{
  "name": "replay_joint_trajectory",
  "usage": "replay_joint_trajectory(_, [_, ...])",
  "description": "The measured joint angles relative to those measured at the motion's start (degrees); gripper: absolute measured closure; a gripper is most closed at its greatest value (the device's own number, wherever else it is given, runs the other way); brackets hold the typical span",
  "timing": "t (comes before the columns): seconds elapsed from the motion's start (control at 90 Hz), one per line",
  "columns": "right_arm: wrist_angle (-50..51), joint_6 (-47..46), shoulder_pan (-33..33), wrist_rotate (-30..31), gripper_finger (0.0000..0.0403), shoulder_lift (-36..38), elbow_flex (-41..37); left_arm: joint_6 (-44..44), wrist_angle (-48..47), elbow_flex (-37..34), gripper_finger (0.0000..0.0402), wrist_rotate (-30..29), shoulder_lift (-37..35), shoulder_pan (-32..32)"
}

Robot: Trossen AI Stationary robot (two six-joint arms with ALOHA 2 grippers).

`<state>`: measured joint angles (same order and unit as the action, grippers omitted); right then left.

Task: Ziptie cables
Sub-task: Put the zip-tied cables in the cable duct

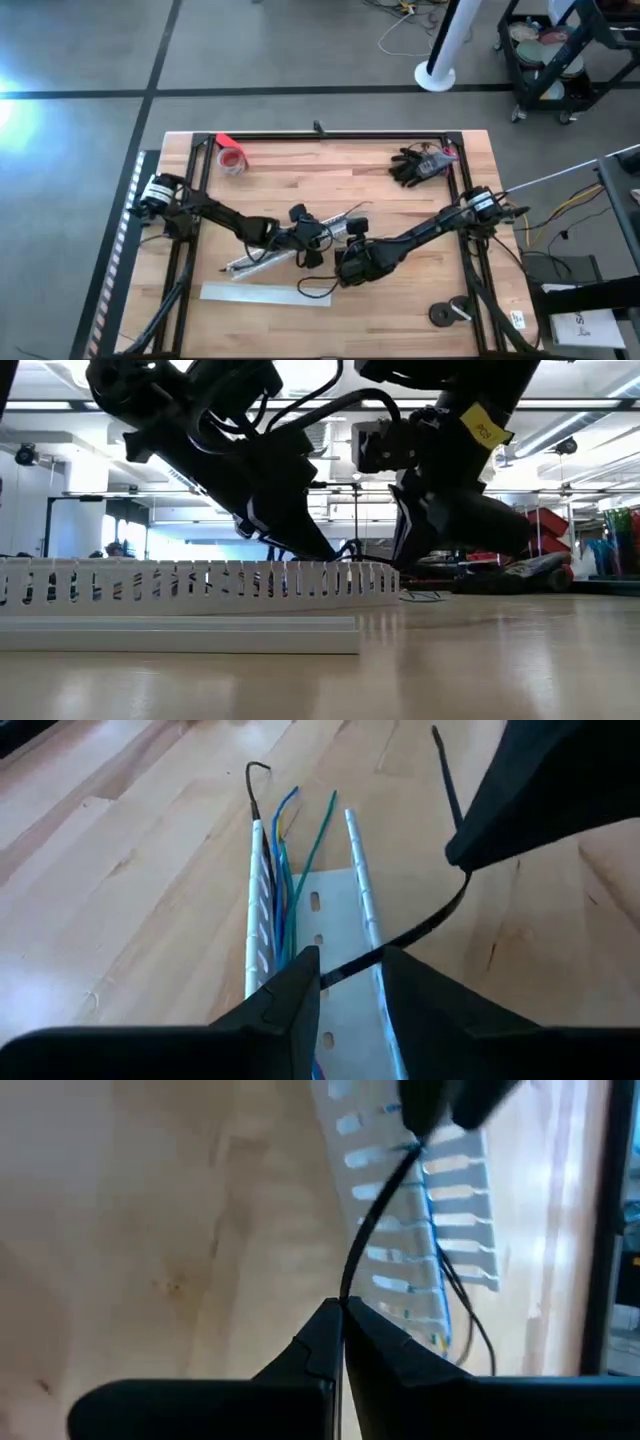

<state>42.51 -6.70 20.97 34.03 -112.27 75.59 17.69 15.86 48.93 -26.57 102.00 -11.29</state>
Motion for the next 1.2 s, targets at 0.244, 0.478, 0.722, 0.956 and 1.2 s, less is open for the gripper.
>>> replay_joint_trajectory(0.244, [-0.28,1.16,-0.02,-0.01,0.0403,-0.96,0.0,0.02,0.0,0.0,0.0303,0.0,0.0,0.09])
replay_joint_trajectory(0.478, [-0.17,2.87,0.0,-0.6,0.0403,-3.32,-0.04,0.37,0.02,0.0,0.0303,0.0,0.0,0.15])
replay_joint_trajectory(0.722, [2.58,2.71,0.0,2.04,0.0403,-1.83,-0.04,0.42,-0.03,0.0,0.0303,0.02,0.0,0.15])
replay_joint_trajectory(0.956, [4.66,3.98,0.0,6.65,0.0403,-1.33,-0.04,0.42,-0.04,0.0,0.0303,0.02,0.0,0.17])
replay_joint_trajectory(1.2, [2.71,9.15,0.0,7.12,0.0403,-1.31,-0.05,0.42,-0.02,0.0,0.0303,0.02,0.01,0.34])
